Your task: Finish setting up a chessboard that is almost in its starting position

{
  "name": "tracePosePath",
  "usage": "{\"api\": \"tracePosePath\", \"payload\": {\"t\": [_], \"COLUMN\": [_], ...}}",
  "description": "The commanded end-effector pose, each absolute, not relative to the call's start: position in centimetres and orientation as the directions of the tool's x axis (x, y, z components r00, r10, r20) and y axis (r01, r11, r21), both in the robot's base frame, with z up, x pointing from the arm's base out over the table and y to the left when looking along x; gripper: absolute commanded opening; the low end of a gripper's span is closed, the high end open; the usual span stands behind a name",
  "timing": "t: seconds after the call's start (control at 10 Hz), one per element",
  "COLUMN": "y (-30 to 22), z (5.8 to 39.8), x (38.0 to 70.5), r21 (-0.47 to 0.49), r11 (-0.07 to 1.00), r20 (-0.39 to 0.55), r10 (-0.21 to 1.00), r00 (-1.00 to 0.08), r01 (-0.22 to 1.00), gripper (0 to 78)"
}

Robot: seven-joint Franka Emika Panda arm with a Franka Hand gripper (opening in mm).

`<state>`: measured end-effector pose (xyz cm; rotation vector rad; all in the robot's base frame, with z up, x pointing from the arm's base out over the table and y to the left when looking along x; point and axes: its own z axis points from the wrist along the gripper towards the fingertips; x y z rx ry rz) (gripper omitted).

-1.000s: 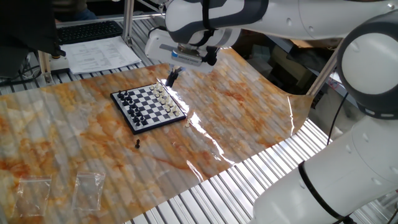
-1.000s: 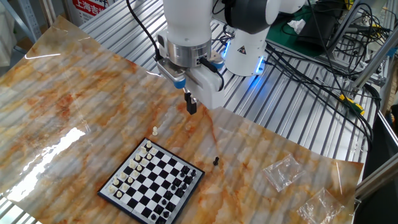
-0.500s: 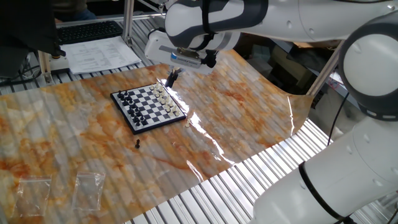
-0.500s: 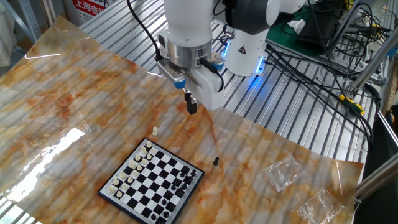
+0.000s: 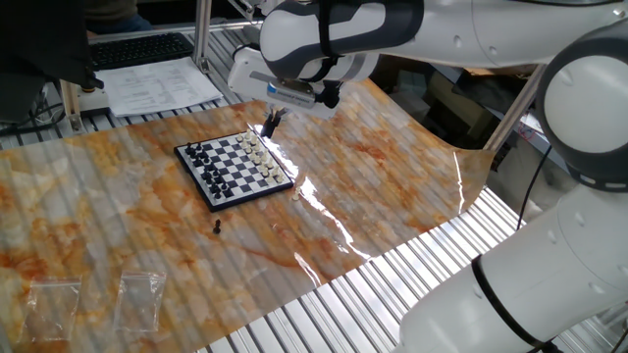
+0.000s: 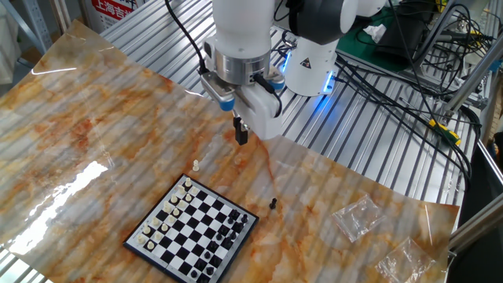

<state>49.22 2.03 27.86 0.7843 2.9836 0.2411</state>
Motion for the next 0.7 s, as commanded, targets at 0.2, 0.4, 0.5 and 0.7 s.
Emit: {"api": "tracePosePath", "payload": {"t": [0.2, 0.4, 0.5, 0.7], "y": [2.0, 2.4, 3.0, 3.2], "z": [28.0, 27.4, 26.4, 26.0], "x": [49.3, 49.4, 49.6, 49.6], "r21": [0.158, 0.157, 0.141, 0.133], "r11": [0.842, 0.843, 0.844, 0.842], "r20": [-0.001, -0.002, -0.017, -0.020], "r10": [0.522, 0.521, 0.526, 0.530], "r00": [-0.853, -0.854, -0.851, -0.848], "r01": [0.515, 0.514, 0.518, 0.523], "gripper": [0.0, 0.0, 0.0, 0.0]}}
